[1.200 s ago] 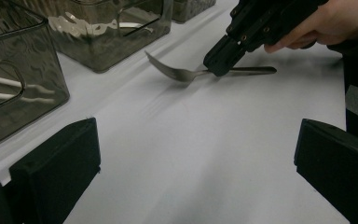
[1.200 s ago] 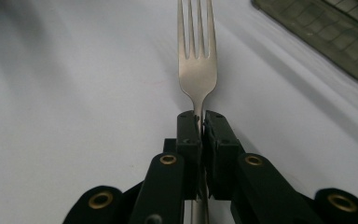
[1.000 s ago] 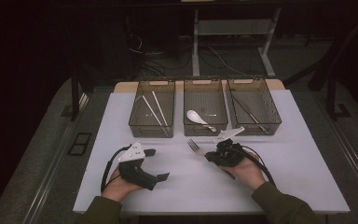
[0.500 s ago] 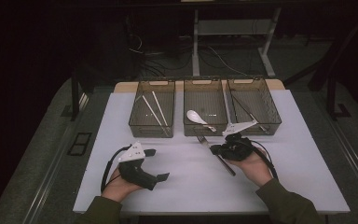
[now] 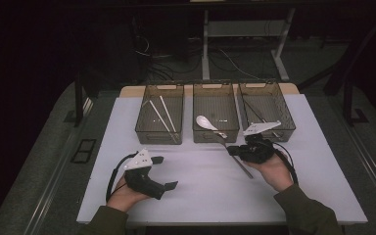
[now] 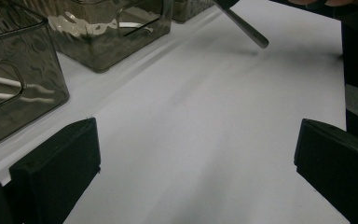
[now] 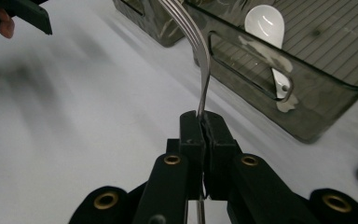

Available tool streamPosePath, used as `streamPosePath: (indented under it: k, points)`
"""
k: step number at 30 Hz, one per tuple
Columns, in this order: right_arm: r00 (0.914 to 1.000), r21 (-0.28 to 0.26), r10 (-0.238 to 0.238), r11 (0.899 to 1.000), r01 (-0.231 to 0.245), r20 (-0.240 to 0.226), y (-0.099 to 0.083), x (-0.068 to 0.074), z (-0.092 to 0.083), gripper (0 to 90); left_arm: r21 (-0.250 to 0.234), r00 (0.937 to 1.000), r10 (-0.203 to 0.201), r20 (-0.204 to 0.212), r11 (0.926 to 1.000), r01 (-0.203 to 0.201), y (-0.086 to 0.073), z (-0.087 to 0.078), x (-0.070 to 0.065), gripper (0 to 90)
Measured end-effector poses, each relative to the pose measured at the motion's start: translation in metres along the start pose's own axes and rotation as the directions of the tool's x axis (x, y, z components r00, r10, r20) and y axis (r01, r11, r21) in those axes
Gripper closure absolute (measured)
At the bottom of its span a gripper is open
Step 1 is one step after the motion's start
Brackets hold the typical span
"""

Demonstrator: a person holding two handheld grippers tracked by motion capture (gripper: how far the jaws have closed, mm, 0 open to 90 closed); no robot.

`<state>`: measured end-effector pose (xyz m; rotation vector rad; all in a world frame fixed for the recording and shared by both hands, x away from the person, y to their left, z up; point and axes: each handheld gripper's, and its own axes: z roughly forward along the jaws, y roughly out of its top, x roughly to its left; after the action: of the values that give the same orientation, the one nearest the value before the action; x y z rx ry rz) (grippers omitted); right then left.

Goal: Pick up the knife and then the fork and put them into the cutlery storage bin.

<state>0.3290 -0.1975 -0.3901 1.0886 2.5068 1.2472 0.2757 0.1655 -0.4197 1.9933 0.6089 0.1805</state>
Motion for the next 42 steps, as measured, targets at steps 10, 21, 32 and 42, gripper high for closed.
streamPosePath:
  k: [10, 21, 32, 42]
  points:
    - [0.9988, -0.052, 0.032, 0.998, -0.030, 0.037, 0.004, -0.016, -0.024, 87.5, -0.001, 1.0000, -0.001, 0.000, 1.0000, 0.001, 0.000, 0.000, 0.000, 0.0]
    - [0.9903, -0.128, 0.092, 0.989, -0.078, 0.104, 0.017, -0.047, -0.053, 87.5, -0.001, 1.0000, -0.005, -0.002, 1.0000, 0.005, 0.000, 0.001, 0.000, 0.0]
    - [0.9698, -0.173, 0.153, 0.978, -0.121, 0.190, 0.045, -0.083, -0.071, 87.5, 0.001, 1.0000, -0.006, -0.001, 1.0000, 0.006, 0.000, 0.001, 0.000, 0.0]
    - [0.9491, -0.197, 0.198, 0.969, -0.152, 0.245, 0.059, -0.112, -0.075, 87.5, 0.003, 1.0000, -0.007, -0.001, 1.0000, 0.007, -0.001, 0.000, 0.001, 0.0]
